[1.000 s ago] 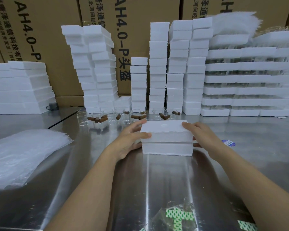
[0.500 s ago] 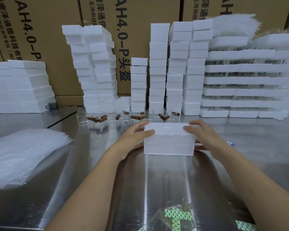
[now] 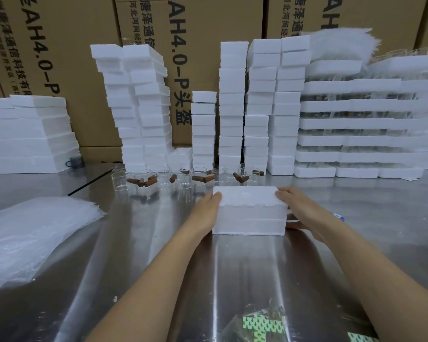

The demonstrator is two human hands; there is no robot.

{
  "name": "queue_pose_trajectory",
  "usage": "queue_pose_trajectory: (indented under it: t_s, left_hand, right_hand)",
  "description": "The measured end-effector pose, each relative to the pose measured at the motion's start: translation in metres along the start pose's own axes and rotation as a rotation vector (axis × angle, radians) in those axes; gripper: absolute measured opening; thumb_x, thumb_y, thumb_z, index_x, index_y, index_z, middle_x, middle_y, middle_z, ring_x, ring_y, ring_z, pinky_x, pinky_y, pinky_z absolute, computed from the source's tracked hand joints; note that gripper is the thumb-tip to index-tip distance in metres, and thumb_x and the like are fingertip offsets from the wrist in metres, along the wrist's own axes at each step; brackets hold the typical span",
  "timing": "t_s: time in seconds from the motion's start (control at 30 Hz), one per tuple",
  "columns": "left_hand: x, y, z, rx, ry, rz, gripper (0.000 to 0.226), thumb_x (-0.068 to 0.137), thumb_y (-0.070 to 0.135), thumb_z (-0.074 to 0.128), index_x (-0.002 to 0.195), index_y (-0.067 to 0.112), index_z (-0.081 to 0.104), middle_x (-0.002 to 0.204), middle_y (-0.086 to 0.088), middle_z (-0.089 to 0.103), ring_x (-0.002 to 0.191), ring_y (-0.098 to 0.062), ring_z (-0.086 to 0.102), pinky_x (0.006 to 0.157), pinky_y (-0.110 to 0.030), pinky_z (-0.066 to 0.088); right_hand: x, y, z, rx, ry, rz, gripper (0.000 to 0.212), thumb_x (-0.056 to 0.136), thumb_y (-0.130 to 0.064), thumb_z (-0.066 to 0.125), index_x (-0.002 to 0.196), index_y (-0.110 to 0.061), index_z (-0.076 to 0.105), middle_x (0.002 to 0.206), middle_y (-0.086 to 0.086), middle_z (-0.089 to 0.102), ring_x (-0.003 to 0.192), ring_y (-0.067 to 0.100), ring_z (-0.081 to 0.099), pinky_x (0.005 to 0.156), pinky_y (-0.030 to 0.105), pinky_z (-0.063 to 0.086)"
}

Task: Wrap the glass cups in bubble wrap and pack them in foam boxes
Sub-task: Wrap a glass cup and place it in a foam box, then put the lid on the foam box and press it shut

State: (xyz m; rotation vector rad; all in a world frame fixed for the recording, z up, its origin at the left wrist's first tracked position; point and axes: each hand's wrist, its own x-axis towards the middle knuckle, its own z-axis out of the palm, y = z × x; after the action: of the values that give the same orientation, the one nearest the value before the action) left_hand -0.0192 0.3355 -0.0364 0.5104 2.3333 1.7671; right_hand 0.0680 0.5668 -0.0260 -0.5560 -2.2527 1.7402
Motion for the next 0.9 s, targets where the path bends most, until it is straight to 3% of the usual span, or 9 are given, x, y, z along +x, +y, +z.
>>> queue_pose_trajectory:
  t_s: [0.17,0.27,0.33,0.43,0.57,0.63,0.73,0.83,0.9]
  left_hand:
    - [-0.008,0.007,0.004,0.066,0.053,-0.081,0.035,0.115,0.039,0.027,0.111,0.018,0.054,0.136,-0.016,0.064,0.127,-0.035,0.059,0.109,-0.043,0.043]
    - [-0.015,0.013,0.007,-0.148,0.109,-0.059,0.035,0.113,0.043,0.033,0.108,0.025,0.063,0.127,-0.005,0.068,0.121,-0.028,0.062,0.113,-0.045,0.047]
    - [-0.015,0.017,0.004,-0.278,0.176,0.006,0.033,0.112,0.037,0.042,0.096,0.022,0.067,0.105,0.001,0.073,0.104,-0.024,0.067,0.097,-0.039,0.053]
    - [-0.016,0.027,-0.01,-0.335,0.237,0.103,0.027,0.107,0.026,0.053,0.089,0.023,0.073,0.079,0.015,0.073,0.082,-0.014,0.065,0.069,-0.027,0.046]
    - [-0.018,0.035,-0.026,-0.487,0.178,0.201,0.022,0.106,0.019,0.058,0.107,0.029,0.078,0.093,0.02,0.081,0.08,0.004,0.073,0.064,-0.014,0.052]
    - [-0.021,0.038,-0.031,-0.561,0.211,0.221,0.022,0.105,0.023,0.061,0.116,0.031,0.078,0.112,0.012,0.081,0.094,-0.001,0.073,0.071,-0.021,0.053]
    - [-0.03,0.041,-0.029,-0.714,0.352,0.138,0.047,0.1,0.038,0.073,0.143,0.043,0.055,0.137,0.005,0.064,0.117,-0.018,0.066,0.076,-0.032,0.057]
    - [-0.03,0.04,-0.012,-0.802,0.161,-0.048,0.085,0.082,0.043,0.088,0.145,0.056,0.032,0.126,0.004,0.071,0.116,-0.029,0.071,0.087,-0.056,0.063]
    - [-0.025,0.04,0.0,-0.769,0.042,-0.098,0.073,0.085,0.04,0.086,0.146,0.039,0.045,0.121,-0.003,0.079,0.115,-0.034,0.075,0.097,-0.053,0.06]
  right_hand:
    - [0.0,0.001,0.002,0.025,-0.003,-0.007,0.036,0.107,-0.044,0.049,0.139,-0.029,0.054,0.131,0.002,0.062,0.121,0.029,0.062,0.11,0.053,0.05]
    - [-0.002,-0.002,0.002,0.097,-0.06,-0.014,0.031,0.108,-0.037,0.051,0.138,-0.031,0.055,0.128,0.005,0.066,0.11,0.028,0.069,0.086,0.043,0.063]
    - [-0.004,-0.002,-0.001,0.164,-0.126,-0.006,0.028,0.105,-0.032,0.056,0.132,-0.03,0.063,0.124,0.011,0.071,0.097,0.027,0.075,0.075,0.039,0.064]
    - [-0.006,-0.004,-0.009,0.266,-0.264,0.006,0.039,0.087,-0.028,0.075,0.125,-0.019,0.071,0.124,0.019,0.073,0.089,0.03,0.073,0.08,0.039,0.062]
    - [-0.011,-0.004,-0.016,0.359,-0.539,0.048,0.068,0.073,-0.022,0.087,0.137,-0.012,0.065,0.134,0.026,0.067,0.111,0.041,0.066,0.098,0.049,0.058]
    - [-0.014,-0.005,-0.011,0.378,-0.629,0.012,0.074,0.076,-0.023,0.087,0.144,-0.014,0.059,0.143,0.027,0.061,0.122,0.044,0.06,0.111,0.053,0.051]
    - [-0.018,-0.014,0.01,0.412,-0.537,-0.078,0.078,0.073,-0.026,0.086,0.143,-0.018,0.055,0.139,0.025,0.064,0.116,0.042,0.065,0.107,0.05,0.054]
    - [-0.009,-0.028,0.033,0.486,-0.396,-0.138,0.072,0.067,-0.025,0.092,0.126,-0.013,0.054,0.13,0.025,0.069,0.11,0.039,0.072,0.096,0.045,0.061]
    - [0.002,-0.034,0.047,0.528,-0.336,-0.15,0.069,0.07,-0.02,0.095,0.123,-0.015,0.051,0.128,0.025,0.07,0.111,0.039,0.073,0.094,0.046,0.062]
